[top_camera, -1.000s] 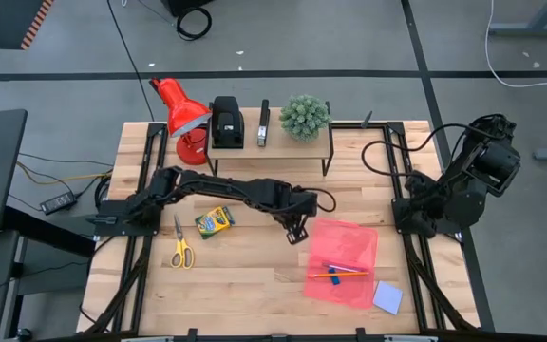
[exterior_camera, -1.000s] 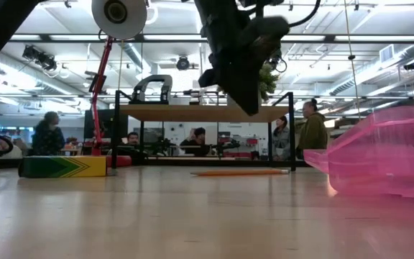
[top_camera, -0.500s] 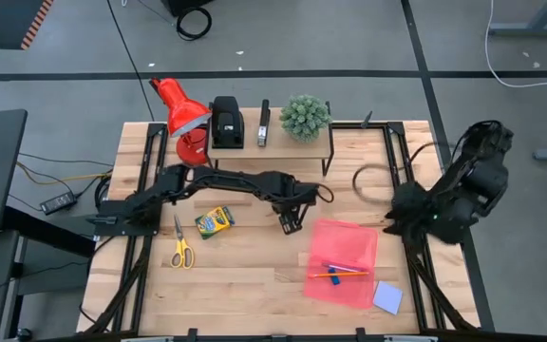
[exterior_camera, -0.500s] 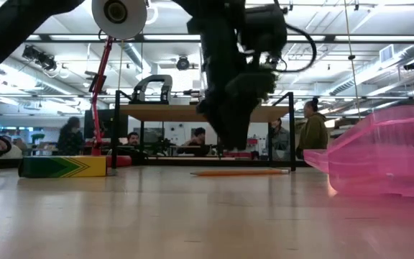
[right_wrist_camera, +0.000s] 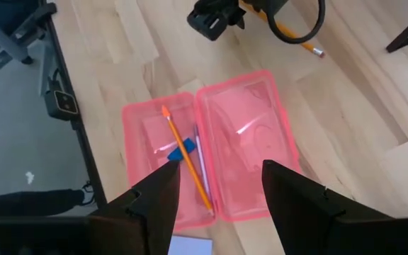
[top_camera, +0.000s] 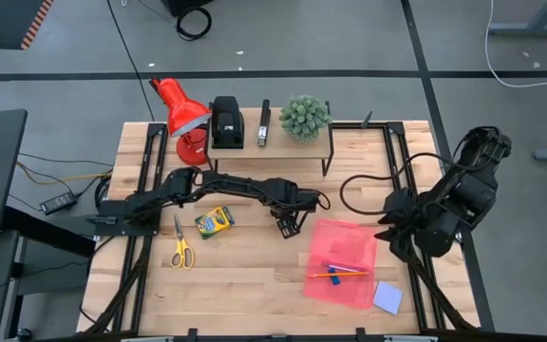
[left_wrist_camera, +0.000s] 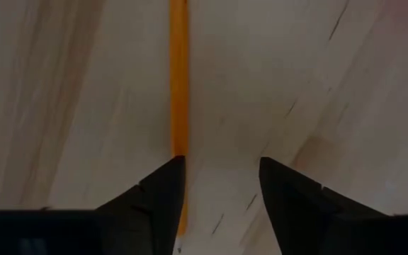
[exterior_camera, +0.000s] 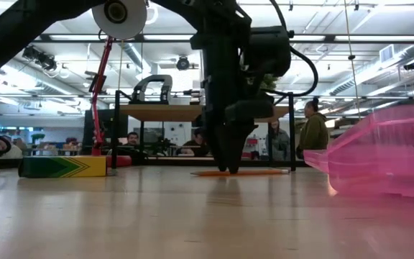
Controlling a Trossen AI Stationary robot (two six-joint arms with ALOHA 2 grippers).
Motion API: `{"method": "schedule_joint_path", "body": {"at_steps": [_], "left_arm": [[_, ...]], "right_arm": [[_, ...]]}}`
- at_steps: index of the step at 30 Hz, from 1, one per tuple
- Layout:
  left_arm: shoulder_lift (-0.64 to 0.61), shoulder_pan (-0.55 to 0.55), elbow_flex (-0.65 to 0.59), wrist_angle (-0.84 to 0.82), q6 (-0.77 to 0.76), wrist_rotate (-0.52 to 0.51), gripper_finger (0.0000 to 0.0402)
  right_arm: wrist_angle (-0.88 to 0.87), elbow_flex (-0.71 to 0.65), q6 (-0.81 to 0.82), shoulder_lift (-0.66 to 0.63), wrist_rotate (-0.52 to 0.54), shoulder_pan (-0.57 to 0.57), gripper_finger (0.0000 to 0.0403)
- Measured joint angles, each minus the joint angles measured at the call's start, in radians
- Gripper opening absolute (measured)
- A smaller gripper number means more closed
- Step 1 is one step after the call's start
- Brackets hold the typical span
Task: Pack school essentials
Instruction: Put the orange pencil into the pink supply box
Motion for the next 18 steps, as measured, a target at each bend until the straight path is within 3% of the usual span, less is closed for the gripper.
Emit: {"method": "schedule_joint_path", "body": {"at_steps": [18], "left_arm": [[-0.018, 0.030, -0.001, 0.003, 0.014, 0.055, 0.0187]], "right_arm": [[-0.001, 0.000, -0.005, -0.026, 0.000, 0.000, 0.0206]]}}
